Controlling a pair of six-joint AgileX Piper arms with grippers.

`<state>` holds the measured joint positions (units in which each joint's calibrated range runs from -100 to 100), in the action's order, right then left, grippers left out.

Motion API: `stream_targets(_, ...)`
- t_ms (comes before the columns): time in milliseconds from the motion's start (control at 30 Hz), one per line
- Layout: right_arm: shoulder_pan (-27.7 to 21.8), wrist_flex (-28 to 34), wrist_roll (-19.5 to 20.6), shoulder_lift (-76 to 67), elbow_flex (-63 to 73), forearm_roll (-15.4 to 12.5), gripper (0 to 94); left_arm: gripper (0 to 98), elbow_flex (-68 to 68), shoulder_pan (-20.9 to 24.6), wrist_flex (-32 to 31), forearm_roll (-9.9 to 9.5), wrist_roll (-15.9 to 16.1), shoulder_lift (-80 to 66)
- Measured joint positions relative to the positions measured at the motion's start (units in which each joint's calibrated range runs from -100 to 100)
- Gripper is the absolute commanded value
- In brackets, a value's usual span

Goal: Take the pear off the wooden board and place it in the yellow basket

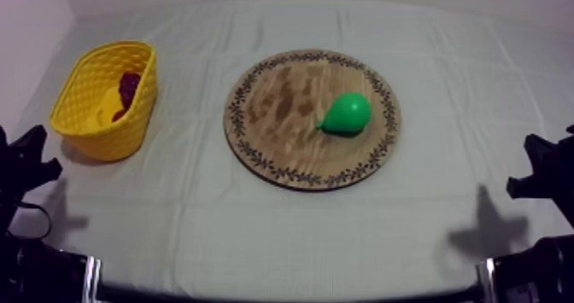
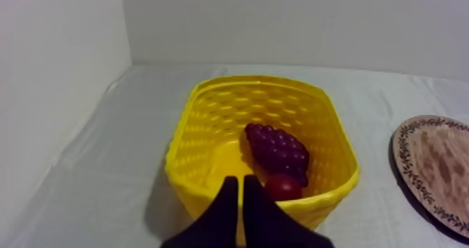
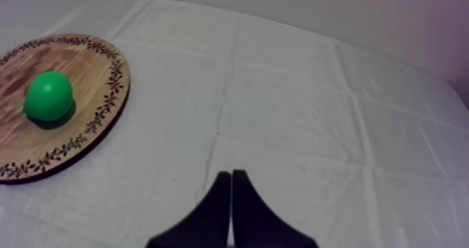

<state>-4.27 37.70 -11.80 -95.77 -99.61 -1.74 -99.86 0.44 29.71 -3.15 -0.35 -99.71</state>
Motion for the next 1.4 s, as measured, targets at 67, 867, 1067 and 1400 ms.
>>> stream_targets(67,0.0,0.0,0.0,0.0,0.0,0.0,0.5,0.0,0.11,0.21,0.41,0.43,0.35,0.0)
stream_targets(867,0.0,0.0,0.0,0.0,0.0,0.0,0.5,0.0,9.55,1.11,6.84,-0.62,-0.24,6.62)
stream_targets(1067,0.0,0.15,0.0,0.0,0.0,0.0,0.5,0.0,21.09,-0.16,10.73,-0.38,-1.14,14.79)
stream_targets(1400,0.0,0.08,0.0,0.0,0.0,0.0,0.5,0.0,40.47,-4.11,12.44,-0.85,-2.2,29.48)
